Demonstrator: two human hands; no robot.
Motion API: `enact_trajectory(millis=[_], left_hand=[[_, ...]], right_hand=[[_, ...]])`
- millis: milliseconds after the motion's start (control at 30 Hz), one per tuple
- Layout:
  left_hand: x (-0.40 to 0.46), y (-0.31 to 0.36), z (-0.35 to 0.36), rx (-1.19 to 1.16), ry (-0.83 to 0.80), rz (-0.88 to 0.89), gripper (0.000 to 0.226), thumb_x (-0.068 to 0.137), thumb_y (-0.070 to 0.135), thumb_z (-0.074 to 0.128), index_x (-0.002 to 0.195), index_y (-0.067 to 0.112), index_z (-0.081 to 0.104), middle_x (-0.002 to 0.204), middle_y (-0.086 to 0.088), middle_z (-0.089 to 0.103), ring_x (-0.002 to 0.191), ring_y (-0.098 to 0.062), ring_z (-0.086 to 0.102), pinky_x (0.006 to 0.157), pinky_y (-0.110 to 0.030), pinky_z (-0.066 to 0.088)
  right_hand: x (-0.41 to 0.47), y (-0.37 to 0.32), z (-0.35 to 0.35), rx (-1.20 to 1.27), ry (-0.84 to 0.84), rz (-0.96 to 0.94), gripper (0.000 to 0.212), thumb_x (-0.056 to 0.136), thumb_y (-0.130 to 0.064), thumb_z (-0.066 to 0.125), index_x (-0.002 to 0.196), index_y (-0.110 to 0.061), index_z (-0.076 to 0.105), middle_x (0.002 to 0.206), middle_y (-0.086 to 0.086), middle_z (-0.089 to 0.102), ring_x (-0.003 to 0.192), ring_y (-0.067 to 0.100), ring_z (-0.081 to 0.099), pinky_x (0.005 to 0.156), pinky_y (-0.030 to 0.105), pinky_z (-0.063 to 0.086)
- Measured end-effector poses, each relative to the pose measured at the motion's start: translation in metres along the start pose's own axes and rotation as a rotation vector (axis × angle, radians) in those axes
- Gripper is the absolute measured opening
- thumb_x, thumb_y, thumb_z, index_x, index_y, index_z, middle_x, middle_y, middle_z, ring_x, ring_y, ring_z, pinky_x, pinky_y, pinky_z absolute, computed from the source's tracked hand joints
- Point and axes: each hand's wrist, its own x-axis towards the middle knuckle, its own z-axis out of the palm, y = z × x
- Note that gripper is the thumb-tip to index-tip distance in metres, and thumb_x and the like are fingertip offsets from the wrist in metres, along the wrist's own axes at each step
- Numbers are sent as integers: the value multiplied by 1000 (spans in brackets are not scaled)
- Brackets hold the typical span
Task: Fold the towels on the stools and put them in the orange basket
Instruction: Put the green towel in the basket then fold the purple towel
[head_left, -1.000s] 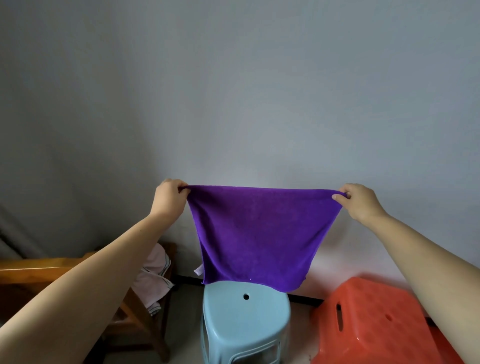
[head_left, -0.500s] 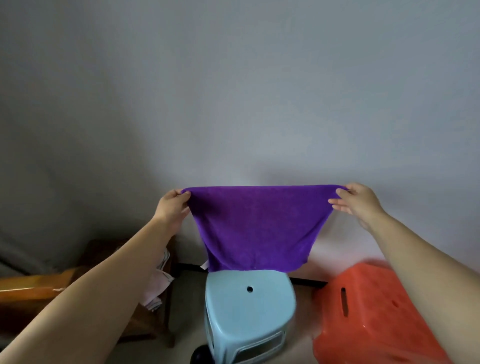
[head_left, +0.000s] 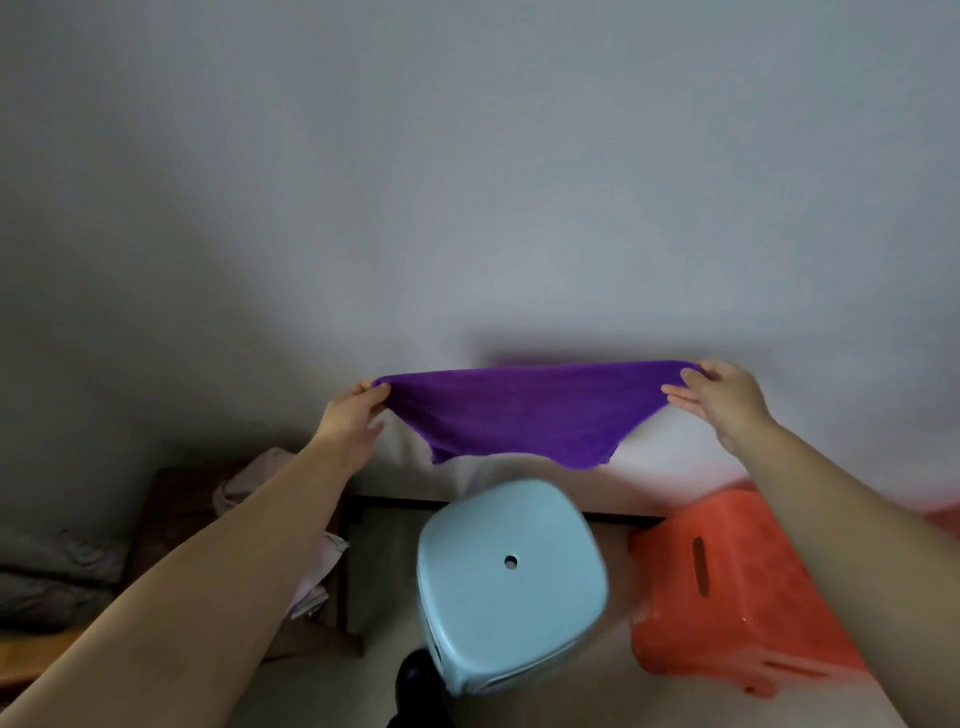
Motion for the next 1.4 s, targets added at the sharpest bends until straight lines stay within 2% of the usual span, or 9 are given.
enact_trajectory(millis=[267,500,633,800,967,1100,1200,1300,1400], left_hand=[[-36,-73,-40,197,50,-58,22,95,7,48,79,20,55,78,2,57,73,-6,50,64,-21,32],[-74,-178,-87,326,92,-236,19,92,4,54,81,18,60,77,-7,57,66,-14,44,57,-25,28],[-85,-222,-103,423,65,-319,18,89,0,56,82,15,62,77,-9,59,72,-20,49,60,-27,33],[-59,-246,-115,531,23,-387,17,86,-5,58,80,10,64,82,-17,60,86,-29,49,74,-35,39],[8,-252,-96,558,37,-369,14,88,4,58,81,15,63,76,-11,58,60,-16,51,55,-23,37],[69,-259,-76,536,96,-282,21,89,2,57,75,17,60,74,-5,60,74,-19,54,60,-23,38],[105,-270,-69,528,151,-257,21,90,1,55,75,15,58,75,-8,59,81,-23,54,63,-28,42],[123,-286,-63,542,214,-202,10,91,6,55,90,13,62,88,-10,63,84,-22,57,73,-33,46],[129,-301,-62,540,275,-165,11,91,15,57,100,13,63,94,-8,62,89,-22,58,78,-35,46]], right_hand=[[-51,75,-3,-60,-63,181,27,96,5,41,75,-11,44,79,11,50,45,3,65,50,15,55],[-105,177,-28,-190,-114,397,23,96,6,42,78,-7,48,83,16,53,49,8,67,63,22,57],[-119,227,-35,-242,-121,534,22,95,7,42,77,-6,47,89,20,51,68,23,61,90,44,48],[-103,260,-27,-273,-144,648,24,95,8,42,76,-8,45,91,19,51,53,15,66,86,44,49],[-42,277,2,-401,-97,567,24,96,0,46,76,-15,47,78,8,53,39,4,61,40,16,49],[14,302,29,-602,-18,408,12,93,-8,51,83,-13,55,76,11,59,29,-4,52,27,11,33],[40,318,43,-760,-5,305,11,92,-11,51,93,-6,61,80,17,65,47,3,65,45,13,42],[52,342,47,-869,51,227,21,91,-16,51,96,0,64,95,26,68,92,37,67,79,36,48],[48,355,53,-829,89,207,24,93,-16,52,104,3,62,99,24,65,97,37,59,81,37,41]])
